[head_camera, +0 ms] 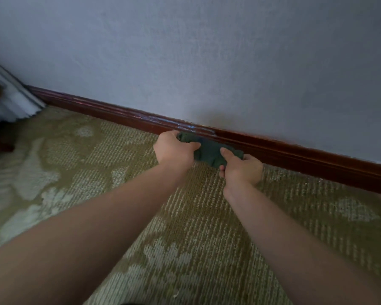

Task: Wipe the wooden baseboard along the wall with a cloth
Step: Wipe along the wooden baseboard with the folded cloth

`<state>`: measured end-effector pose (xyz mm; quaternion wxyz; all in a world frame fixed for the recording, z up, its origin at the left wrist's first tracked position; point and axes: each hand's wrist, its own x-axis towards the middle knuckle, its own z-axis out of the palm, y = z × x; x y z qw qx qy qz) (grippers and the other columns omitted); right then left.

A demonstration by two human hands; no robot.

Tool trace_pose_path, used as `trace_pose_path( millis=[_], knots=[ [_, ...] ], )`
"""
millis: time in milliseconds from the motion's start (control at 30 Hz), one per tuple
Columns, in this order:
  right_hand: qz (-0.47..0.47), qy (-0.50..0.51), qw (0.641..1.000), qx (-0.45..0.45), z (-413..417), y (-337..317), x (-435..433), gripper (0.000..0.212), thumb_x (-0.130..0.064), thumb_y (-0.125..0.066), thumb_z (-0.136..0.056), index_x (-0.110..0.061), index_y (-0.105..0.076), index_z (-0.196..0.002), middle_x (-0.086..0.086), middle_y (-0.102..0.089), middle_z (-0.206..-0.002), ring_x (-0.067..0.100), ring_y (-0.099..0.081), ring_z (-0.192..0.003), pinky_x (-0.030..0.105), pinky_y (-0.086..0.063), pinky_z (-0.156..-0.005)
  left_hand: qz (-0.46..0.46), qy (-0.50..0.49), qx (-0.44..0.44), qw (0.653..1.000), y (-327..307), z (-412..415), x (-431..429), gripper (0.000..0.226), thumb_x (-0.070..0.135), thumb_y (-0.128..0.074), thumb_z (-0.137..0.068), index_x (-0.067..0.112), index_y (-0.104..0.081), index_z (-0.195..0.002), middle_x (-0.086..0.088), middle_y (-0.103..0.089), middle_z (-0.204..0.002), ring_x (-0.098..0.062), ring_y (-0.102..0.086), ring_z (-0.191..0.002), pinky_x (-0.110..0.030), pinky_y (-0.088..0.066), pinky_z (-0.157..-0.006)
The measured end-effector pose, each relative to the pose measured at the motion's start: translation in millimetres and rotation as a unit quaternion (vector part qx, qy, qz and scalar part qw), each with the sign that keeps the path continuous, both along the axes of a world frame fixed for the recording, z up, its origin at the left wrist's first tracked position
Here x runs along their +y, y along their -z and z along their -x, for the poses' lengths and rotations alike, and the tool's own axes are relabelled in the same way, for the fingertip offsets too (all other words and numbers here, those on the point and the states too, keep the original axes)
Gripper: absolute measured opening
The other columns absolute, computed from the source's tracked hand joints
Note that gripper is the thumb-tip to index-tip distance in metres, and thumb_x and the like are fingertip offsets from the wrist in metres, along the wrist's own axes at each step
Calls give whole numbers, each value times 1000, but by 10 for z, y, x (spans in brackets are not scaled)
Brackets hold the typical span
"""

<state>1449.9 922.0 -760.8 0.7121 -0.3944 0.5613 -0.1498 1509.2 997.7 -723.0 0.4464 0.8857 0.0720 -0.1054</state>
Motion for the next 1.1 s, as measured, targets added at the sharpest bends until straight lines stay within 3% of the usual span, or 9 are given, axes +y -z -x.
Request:
trace_pose_path(
  millis=[200,500,633,733,900,1100],
  knots=[
    [9,5,1000,-15,-62,-19,-79,27,-8,-70,-82,-7,-50,-63,5,-54,-58,10,-45,-39,18,-38,-34,23,44,15,999,9,-107,-70,13,12,-77,-75,11,-65,-81,-10,-69,-88,-24,-66,-78,-39,-57,-75],
    [89,18,996,23,-343,118,-75,27,-11,-71,-81,-8,-52,-62,7,-59,-66,13,-52,-47,27,-49,-47,109,17,76,991,383,-473,-106,24,7,-74,-77,21,-58,-65,-8,-66,-86,-28,-65,-85,-43,-56,-79],
    [72,81,994,29,-422,154,-10,30,-6,-73,-78,-10,-50,-59,6,-56,-63,11,-48,-41,17,-39,-35,161,41,94,982,515,-551,-45,18,5,-74,-77,17,-62,-71,-11,-68,-90,-28,-65,-86,-44,-56,-79],
    [75,102,991,48,-500,134,30,32,-5,-74,-76,-11,-48,-59,4,-55,-60,7,-45,-32,14,-36,-33,183,60,89,977,528,-598,25,17,4,-73,-78,16,-62,-72,-10,-68,-89,-27,-65,-87,-43,-56,-80],
    [82,114,990,28,-585,118,202,29,-4,-72,-78,-11,-51,-60,4,-57,-60,6,-45,-34,14,-37,-34,196,55,81,976,553,-689,124,14,6,-72,-78,14,-62,-75,-10,-68,-91,-26,-65,-86,-42,-55,-81],
    [116,137,982,66,-319,35,-61,31,-4,-74,-76,-12,-48,-62,4,-57,-63,6,-46,-34,16,-40,-36,195,61,89,975,554,-408,-158,12,13,-75,-76,16,-63,-75,-4,-68,-85,-19,-64,-78,-27,-54,-74]
  ],
)
